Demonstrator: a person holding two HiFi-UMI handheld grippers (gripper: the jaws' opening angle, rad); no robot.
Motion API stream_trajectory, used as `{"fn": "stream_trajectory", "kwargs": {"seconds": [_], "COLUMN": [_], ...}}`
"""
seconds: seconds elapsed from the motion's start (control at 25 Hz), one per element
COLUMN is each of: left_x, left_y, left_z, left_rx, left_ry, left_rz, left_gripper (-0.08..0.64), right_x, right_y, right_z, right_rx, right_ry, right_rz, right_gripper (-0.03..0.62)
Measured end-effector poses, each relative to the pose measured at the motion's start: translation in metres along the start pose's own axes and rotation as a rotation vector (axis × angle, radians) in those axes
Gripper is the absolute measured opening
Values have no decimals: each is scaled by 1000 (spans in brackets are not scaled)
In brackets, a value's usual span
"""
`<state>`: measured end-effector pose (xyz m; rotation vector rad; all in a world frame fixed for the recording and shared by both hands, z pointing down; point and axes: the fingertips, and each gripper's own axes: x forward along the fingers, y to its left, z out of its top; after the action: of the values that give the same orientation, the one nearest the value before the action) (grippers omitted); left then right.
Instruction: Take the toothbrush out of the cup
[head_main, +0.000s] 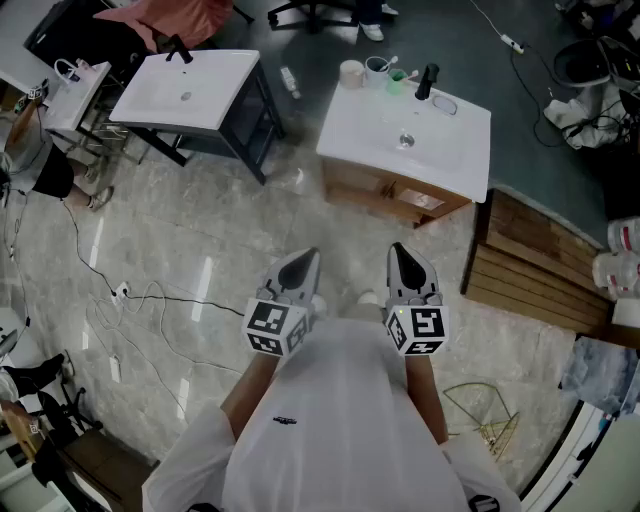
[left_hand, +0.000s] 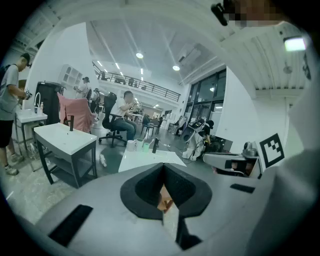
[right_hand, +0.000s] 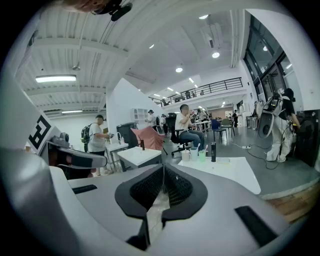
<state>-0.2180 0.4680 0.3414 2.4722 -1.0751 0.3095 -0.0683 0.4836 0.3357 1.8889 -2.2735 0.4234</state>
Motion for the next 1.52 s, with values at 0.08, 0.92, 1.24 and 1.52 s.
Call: {"fn": "stream_trajectory", "kwargs": {"seconds": [0.08, 0.92, 1.24, 1.52], "left_x": [20, 116, 157, 214], "left_y": [-5, -96, -90, -52], "left_z": [9, 2, 17, 35], "left_rx": [13, 72, 73, 44], "left_ry": [-20, 37, 58, 79], "left_rz": [6, 41, 23, -33], "left_gripper": [3, 3, 3, 3], "right_x": [9, -2, 28, 96], "right_y": [-17, -149, -169, -174], "right_z": [8, -12, -7, 12], "right_rx": [-21, 42, 47, 30], "right_ry": [-24, -32, -3, -1], "right_rz": [9, 40, 51, 39], "right_gripper": [5, 6, 6, 6]}}
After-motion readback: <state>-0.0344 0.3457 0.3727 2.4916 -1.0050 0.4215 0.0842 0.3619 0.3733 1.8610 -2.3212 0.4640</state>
